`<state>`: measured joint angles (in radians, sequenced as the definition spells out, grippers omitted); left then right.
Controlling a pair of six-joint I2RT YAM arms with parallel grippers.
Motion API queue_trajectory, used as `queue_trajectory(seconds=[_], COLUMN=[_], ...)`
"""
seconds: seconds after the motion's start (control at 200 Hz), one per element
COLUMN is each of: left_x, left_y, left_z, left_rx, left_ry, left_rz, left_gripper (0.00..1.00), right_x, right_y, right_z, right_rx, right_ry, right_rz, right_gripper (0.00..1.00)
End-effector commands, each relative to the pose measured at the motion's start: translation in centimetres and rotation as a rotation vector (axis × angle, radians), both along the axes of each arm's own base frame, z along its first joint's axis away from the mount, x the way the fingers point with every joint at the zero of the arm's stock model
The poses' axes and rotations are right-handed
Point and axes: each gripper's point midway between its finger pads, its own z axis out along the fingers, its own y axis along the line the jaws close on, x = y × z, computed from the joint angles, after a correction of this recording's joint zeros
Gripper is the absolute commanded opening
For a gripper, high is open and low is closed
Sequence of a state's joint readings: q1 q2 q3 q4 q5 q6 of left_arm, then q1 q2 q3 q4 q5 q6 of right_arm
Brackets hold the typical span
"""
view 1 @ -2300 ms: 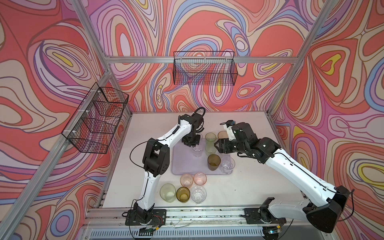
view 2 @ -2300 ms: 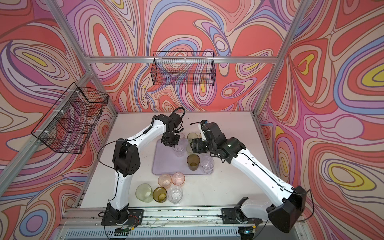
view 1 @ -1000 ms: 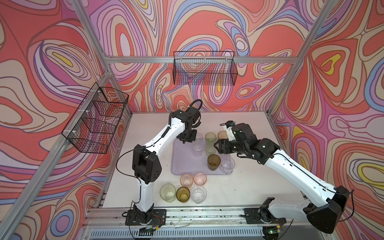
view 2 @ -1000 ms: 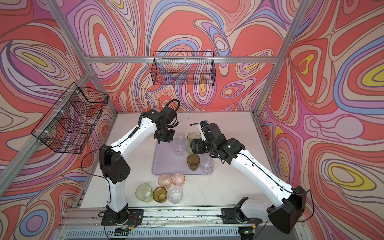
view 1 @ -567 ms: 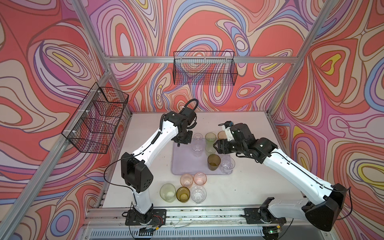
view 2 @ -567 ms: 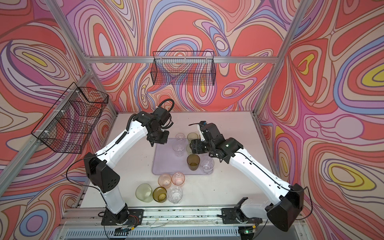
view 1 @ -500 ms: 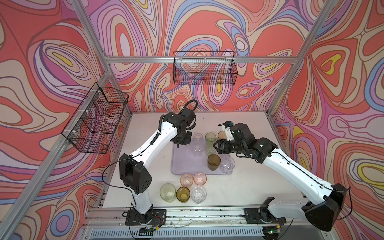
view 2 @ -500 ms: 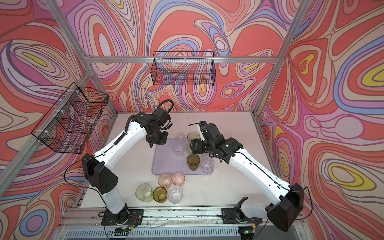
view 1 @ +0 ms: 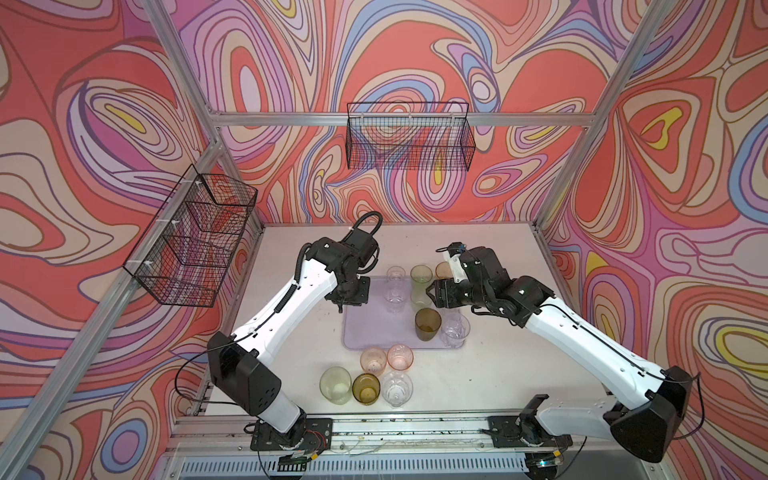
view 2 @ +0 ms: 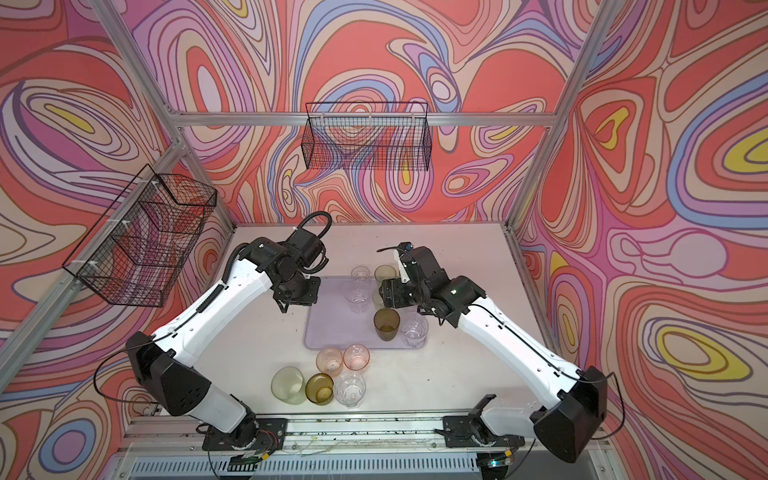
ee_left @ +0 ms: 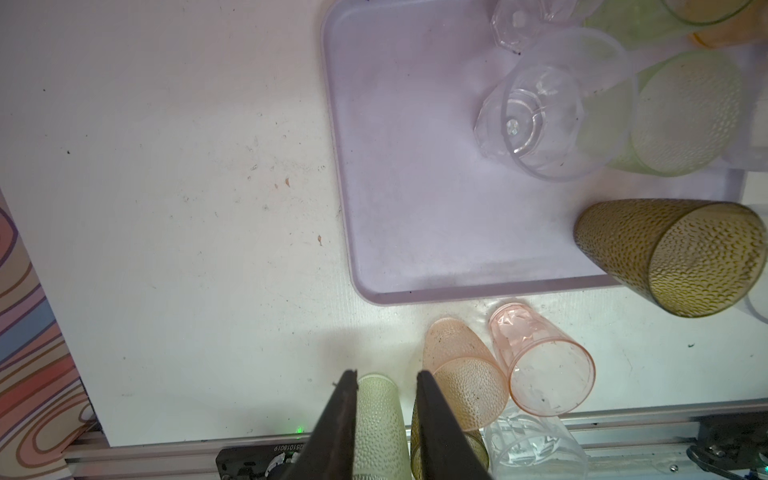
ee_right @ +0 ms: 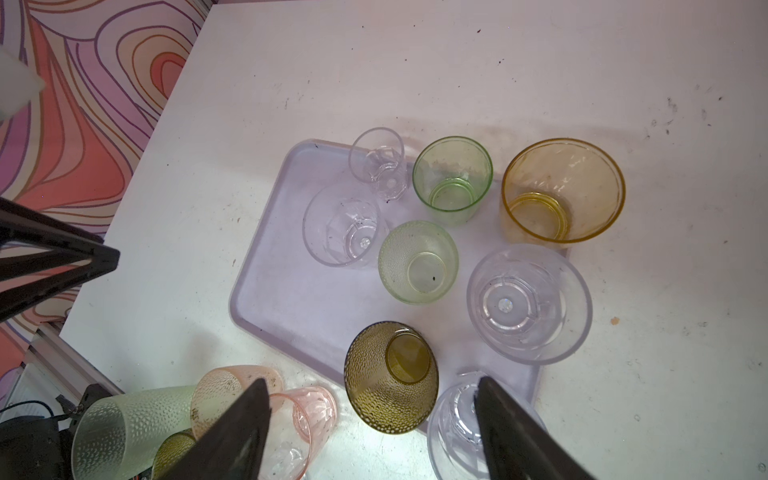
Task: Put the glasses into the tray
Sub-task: 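Raise the open left gripper and draw it back toward the tray's near edge, then move the left gripper over the frosted pale green glass near the table edge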
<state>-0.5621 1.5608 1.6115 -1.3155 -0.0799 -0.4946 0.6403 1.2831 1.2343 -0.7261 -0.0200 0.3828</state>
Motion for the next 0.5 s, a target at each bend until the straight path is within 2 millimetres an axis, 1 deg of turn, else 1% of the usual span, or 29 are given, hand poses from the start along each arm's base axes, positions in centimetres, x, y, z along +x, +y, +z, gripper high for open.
queue_trajectory(seconds=[0.0,0.12,0.24,0.406,0.496], left_x=[-2.1,-3.2,-4.3,-6.4,-7.4], left_y=[1.4,1.9,2.5,3.4,4.0], left_z=[0.1,-0.2,-0.3,-0.7,-0.9], left_rx=[0.018,0.012,0.004,-0.024,-0.025], left_ry=[0.033,0.046,0.047,0.055,0.065], left_rz=[0.040,0.059,0.083,0.112,0.125], left_gripper=[0.29,0.29,0.29,0.30,0.30], right_x=[0.2,0.2,0.1,-0.2,-0.3], right_y=[0.2,0.2,0.2,0.4,0.1], right_z=[0.2,0.2,-0.3,-0.4,-0.9], right_rx=[0.011,0.012,0.011,0.019,-0.009], right_ry=[-0.017,-0.015,0.005,0.023,0.054], right_rz=[0.005,0.006,0.003,0.007,-0.003], right_gripper=[0.81,0.81,0.81,0.81,0.81])
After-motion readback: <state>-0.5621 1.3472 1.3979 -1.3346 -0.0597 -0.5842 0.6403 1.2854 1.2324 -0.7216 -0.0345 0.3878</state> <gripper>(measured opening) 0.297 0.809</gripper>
